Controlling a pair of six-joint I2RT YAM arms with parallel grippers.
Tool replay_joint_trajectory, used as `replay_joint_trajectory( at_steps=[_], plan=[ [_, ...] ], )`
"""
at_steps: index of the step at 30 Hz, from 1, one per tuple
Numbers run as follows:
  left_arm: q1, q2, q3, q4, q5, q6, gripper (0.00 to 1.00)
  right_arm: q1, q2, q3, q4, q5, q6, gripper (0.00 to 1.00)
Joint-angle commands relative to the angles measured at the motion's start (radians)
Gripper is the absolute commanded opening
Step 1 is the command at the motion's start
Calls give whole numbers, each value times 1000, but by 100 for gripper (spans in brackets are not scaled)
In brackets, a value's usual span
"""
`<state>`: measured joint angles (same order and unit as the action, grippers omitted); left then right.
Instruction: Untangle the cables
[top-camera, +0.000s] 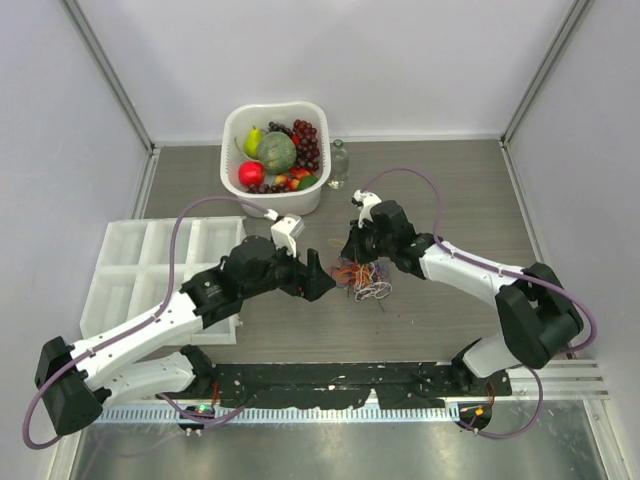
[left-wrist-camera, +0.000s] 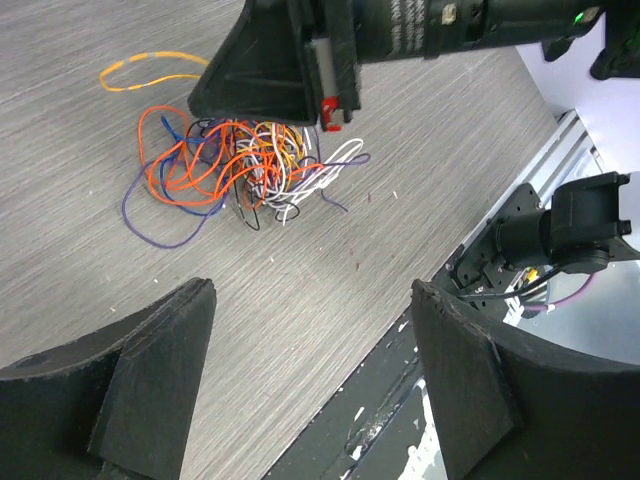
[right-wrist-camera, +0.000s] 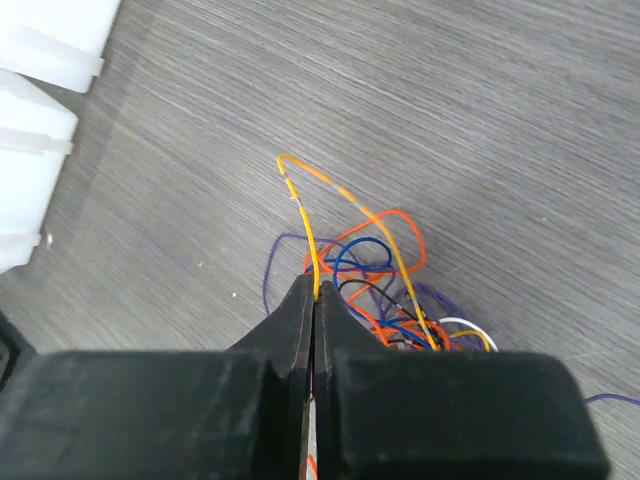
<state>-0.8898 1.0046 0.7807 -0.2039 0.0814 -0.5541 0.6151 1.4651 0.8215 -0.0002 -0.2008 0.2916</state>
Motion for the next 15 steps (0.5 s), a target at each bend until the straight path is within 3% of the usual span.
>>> replay_joint_trajectory(
  at_steps=[1, 5, 10, 15],
  plan=[
    [6, -60, -44, 164, -48, -43, 80, -2, -61, 116, -98, -57, 67, 1],
    [23, -52, -81, 317, 38, -82, 76, -8, -212, 122, -129, -118, 246, 1],
    [23, 15, -130, 570, 136, -145, 85, -9, -360, 110, -126, -58, 518, 1],
    [22, 146, -52, 615, 138, -125, 75, -11, -426, 110, -121, -29, 639, 1]
  ],
)
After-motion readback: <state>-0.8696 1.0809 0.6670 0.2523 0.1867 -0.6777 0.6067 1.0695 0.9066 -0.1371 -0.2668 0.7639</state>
